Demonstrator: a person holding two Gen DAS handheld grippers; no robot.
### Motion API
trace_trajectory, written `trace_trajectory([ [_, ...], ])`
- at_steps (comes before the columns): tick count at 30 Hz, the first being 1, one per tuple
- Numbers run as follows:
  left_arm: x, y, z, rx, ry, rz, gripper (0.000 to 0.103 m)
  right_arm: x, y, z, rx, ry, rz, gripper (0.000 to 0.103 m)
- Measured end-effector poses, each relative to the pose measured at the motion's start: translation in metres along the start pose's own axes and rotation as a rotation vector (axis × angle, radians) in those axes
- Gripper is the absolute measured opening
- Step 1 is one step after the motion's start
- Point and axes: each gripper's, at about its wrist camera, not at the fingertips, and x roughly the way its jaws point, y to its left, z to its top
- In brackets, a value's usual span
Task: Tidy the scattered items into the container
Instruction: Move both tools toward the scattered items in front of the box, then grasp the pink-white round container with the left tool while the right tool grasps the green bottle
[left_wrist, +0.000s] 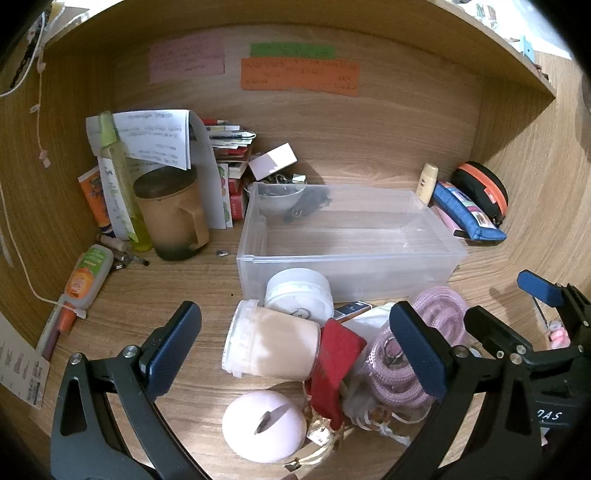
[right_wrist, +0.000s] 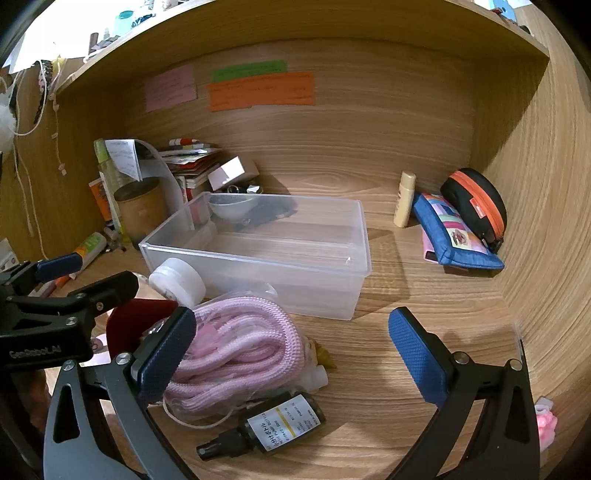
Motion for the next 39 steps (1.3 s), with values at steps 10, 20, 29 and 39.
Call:
trace_trajectory([
  [10, -0.012, 0.022, -0.006, -0.058, -0.032, 0.017, 0.103, -0.001, 0.005, 0.0, -0.003, -0.005, 0.0, 0.103],
  [20, -0.012, 0.051, -0.038, -0.064, 0.066, 0.006, 0.103, -0.004, 0.001, -0.012, -0.031, 0.031, -0.041, 0.103],
  [29, -0.008, 0.048, -0.069, -0.044, 0.144, -0.019, 0.103, -0.001, -0.006, -0.028, -0.024, 0.101, -0.053, 0.103],
  [39, 0.012, 0.055, -0.082, -0.078, 0.211, -0.029, 0.103, 0.012, -0.001, -0.051, -0.006, 0.198, -0.018, 0.103],
])
